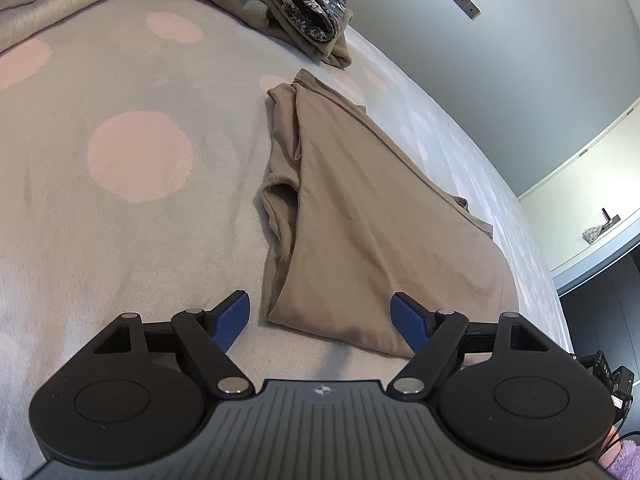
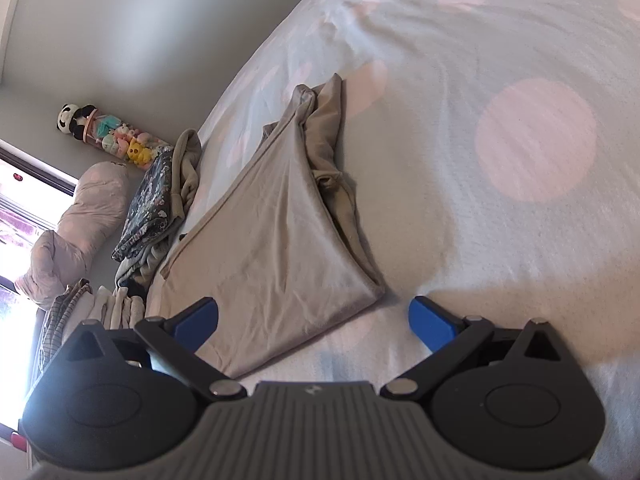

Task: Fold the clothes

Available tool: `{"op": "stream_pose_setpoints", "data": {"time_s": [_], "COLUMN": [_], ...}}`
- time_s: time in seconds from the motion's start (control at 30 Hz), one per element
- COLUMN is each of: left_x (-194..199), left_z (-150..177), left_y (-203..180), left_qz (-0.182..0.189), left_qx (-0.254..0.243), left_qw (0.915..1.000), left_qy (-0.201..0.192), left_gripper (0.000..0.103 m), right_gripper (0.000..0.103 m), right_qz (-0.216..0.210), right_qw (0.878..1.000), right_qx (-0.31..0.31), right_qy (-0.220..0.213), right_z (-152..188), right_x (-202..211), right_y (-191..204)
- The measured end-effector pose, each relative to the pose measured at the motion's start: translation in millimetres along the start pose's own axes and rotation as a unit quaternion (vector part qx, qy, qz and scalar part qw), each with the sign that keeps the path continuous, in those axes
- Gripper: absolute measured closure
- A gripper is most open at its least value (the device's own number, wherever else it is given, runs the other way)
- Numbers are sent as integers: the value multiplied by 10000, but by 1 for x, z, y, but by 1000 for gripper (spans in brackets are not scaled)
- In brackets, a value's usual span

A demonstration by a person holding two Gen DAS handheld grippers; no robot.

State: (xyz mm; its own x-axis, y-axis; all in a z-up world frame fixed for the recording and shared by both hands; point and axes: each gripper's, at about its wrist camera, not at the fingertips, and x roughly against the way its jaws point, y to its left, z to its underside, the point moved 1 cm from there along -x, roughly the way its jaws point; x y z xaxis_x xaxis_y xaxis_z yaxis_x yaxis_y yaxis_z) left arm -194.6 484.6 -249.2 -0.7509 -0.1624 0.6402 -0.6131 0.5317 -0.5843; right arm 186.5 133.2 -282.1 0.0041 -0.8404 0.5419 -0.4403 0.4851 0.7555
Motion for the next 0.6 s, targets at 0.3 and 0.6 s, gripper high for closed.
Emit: {"op": "stream_pose_setpoints", "data": {"time_s": [0.3,0.6], "left_x": [4,6], "left_z": [-11,-14], "left_y": [-4,15], "left_qz": [212,-76], "left_qx": [8,612], "left_qw": [9997,9980], "left_qy": [121,144], "left_gripper": [35,60], "right_gripper": [0,45], "right_qz": [-333,-83], "right_qw": [9992,9997], "right_qx": [-212,-198], "right_qy": [-2,94], "right_z": [-3,-7], "right_x": [4,-4], "right_y": [0,-6]}}
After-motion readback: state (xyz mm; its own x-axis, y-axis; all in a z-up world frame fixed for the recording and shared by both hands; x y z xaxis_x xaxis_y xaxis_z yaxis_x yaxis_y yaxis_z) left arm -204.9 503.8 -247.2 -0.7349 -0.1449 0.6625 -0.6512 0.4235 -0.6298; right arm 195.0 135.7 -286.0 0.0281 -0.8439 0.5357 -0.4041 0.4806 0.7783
